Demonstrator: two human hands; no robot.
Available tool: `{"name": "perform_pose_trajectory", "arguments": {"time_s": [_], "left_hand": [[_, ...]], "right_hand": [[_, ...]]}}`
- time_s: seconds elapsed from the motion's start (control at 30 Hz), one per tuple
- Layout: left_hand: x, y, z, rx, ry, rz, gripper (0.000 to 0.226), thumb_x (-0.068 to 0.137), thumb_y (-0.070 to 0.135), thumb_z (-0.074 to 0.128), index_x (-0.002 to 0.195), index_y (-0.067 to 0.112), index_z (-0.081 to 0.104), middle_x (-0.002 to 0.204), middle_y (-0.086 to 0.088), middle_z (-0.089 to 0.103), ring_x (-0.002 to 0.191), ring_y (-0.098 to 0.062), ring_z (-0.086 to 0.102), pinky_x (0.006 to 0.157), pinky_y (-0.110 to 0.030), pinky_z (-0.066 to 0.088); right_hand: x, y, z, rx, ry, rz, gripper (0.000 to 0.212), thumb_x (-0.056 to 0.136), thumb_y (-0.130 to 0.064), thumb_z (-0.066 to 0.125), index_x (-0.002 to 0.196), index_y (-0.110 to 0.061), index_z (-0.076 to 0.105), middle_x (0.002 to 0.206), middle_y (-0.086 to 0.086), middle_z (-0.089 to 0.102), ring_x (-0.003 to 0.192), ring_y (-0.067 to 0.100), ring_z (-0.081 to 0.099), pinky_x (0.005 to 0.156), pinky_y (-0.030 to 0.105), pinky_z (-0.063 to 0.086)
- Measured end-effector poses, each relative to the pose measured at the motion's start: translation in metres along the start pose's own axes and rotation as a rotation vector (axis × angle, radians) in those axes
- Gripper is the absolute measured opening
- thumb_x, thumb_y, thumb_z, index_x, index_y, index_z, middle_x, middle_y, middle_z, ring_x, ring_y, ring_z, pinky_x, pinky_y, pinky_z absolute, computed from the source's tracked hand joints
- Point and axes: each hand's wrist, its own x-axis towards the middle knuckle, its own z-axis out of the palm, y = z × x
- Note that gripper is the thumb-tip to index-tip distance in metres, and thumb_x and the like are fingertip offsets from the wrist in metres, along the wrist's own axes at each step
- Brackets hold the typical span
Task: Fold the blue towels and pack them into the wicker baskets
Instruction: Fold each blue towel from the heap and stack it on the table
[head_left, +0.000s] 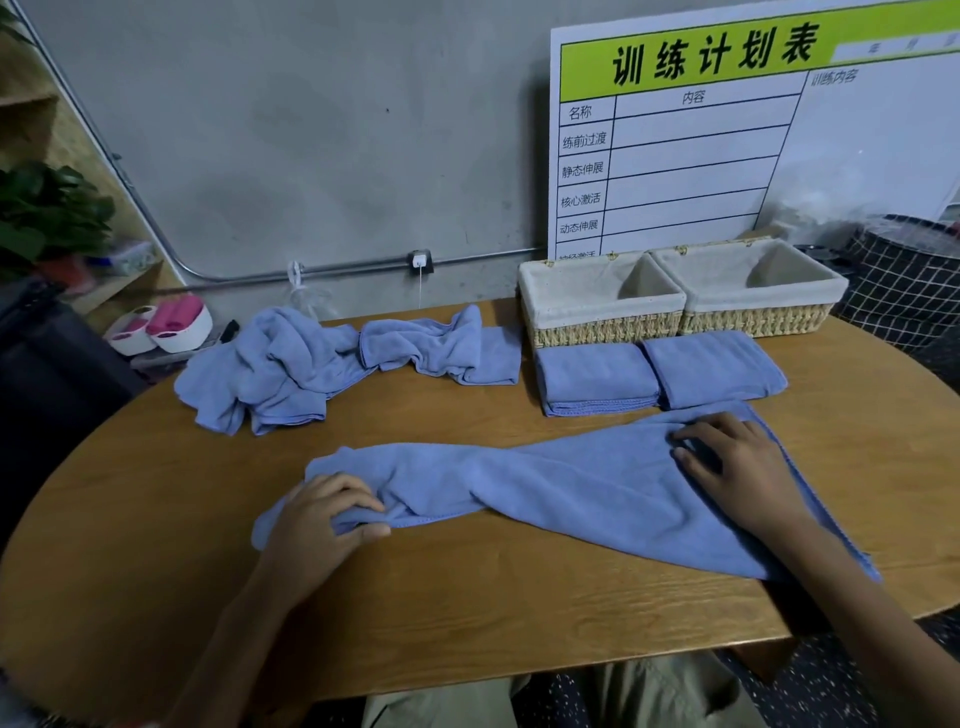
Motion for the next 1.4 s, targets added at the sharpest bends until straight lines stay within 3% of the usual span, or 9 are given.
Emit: {"name": "perform_pose_trajectory", "arguments": {"time_s": [0.27,0.43,0.5,0.67,0.77,0.87,1.07,1.27,1.4], "left_hand": [[0.009,0.043,-0.06,-0.119,0.307,0.124,0.038,0.094,0.052,0.056,0.077,0.023,0.074,0.082,0.022,0.064,0.085,0.002,0.06,0.077,-0.011,0.043],[-0.003,0.038,-0.06,-0.34,-0.297,-0.207,0.062,0.074,0.081,0.062,0.053,0.023,0.068,0.052,-0.003,0.062,0.049,-0.011,0.056,0.056,-0.027,0.047],[-0.004,0.042,-0.057,-0.403,-0.208,-0.314,0.071,0.073,0.086,0.055,0.058,0.019,0.07,0.052,-0.009,0.062,0.049,-0.014,0.057,0.056,-0.027,0.048],[0.003,0.028,-0.023,-0.008,-0.045,-0.216,0.013,0.088,0.058,0.065,0.078,0.05,0.065,0.09,0.021,0.064,0.085,0.0,0.058,0.079,-0.029,0.048],[0.008,0.02,-0.013,0.152,-0.208,-0.15,0.045,0.07,0.093,0.041,0.082,0.051,0.056,0.079,0.019,0.058,0.081,0.002,0.052,0.08,-0.028,0.042],[0.018,0.028,-0.02,0.179,-0.309,-0.12,0.048,0.074,0.082,0.042,0.071,0.036,0.058,0.075,0.013,0.063,0.081,0.0,0.055,0.084,-0.025,0.037],[0.041,0.022,-0.058,0.317,0.301,-0.029,0.023,0.097,0.038,0.052,0.078,0.025,0.054,0.081,0.011,0.052,0.077,-0.016,0.046,0.073,-0.039,0.035],[0.023,-0.005,-0.013,0.368,0.029,-0.136,0.063,0.092,0.071,0.032,0.116,0.024,0.065,0.112,0.006,0.067,0.1,-0.022,0.062,0.079,-0.043,0.051],[0.02,-0.014,-0.002,0.452,0.087,-0.101,0.079,0.09,0.079,0.027,0.097,0.016,0.074,0.093,0.004,0.068,0.084,-0.026,0.06,0.069,-0.043,0.045]], "right_hand": [[0.0,0.002,-0.001,0.003,-0.014,0.023,0.021,0.088,-0.024,0.072,0.108,-0.019,0.073,0.104,0.002,0.065,0.091,0.033,0.061,0.077,0.048,0.051],[-0.002,-0.002,-0.003,-0.007,-0.009,0.044,0.02,0.089,-0.024,0.072,0.108,-0.018,0.073,0.104,0.003,0.065,0.091,0.034,0.059,0.077,0.048,0.051],[-0.002,-0.004,-0.003,-0.016,-0.009,0.05,0.019,0.09,-0.026,0.07,0.107,-0.019,0.073,0.105,0.001,0.066,0.092,0.034,0.059,0.077,0.047,0.051],[-0.003,-0.008,-0.005,-0.067,0.0,0.084,0.034,0.095,-0.048,0.048,0.104,-0.025,0.072,0.1,-0.002,0.064,0.09,0.03,0.057,0.073,0.044,0.048],[-0.004,-0.01,-0.007,-0.06,0.001,0.088,0.045,0.093,-0.053,0.039,0.101,-0.025,0.072,0.092,-0.003,0.061,0.086,0.029,0.059,0.068,0.039,0.045],[-0.004,-0.01,-0.009,-0.057,-0.006,0.097,0.044,0.094,-0.052,0.04,0.103,-0.024,0.073,0.09,-0.002,0.06,0.085,0.028,0.058,0.068,0.04,0.046],[-0.004,-0.009,-0.006,-0.116,-0.004,0.117,0.03,0.096,-0.043,0.05,0.103,-0.024,0.072,0.092,-0.001,0.059,0.088,0.03,0.056,0.071,0.038,0.041],[-0.003,-0.01,-0.004,-0.109,0.016,0.126,0.04,0.094,-0.049,0.044,0.105,-0.024,0.072,0.101,0.001,0.062,0.094,0.032,0.057,0.078,0.042,0.043],[-0.004,-0.011,-0.004,-0.095,0.016,0.139,0.046,0.093,-0.052,0.039,0.105,-0.023,0.072,0.101,0.0,0.063,0.093,0.031,0.058,0.08,0.045,0.046]]}}
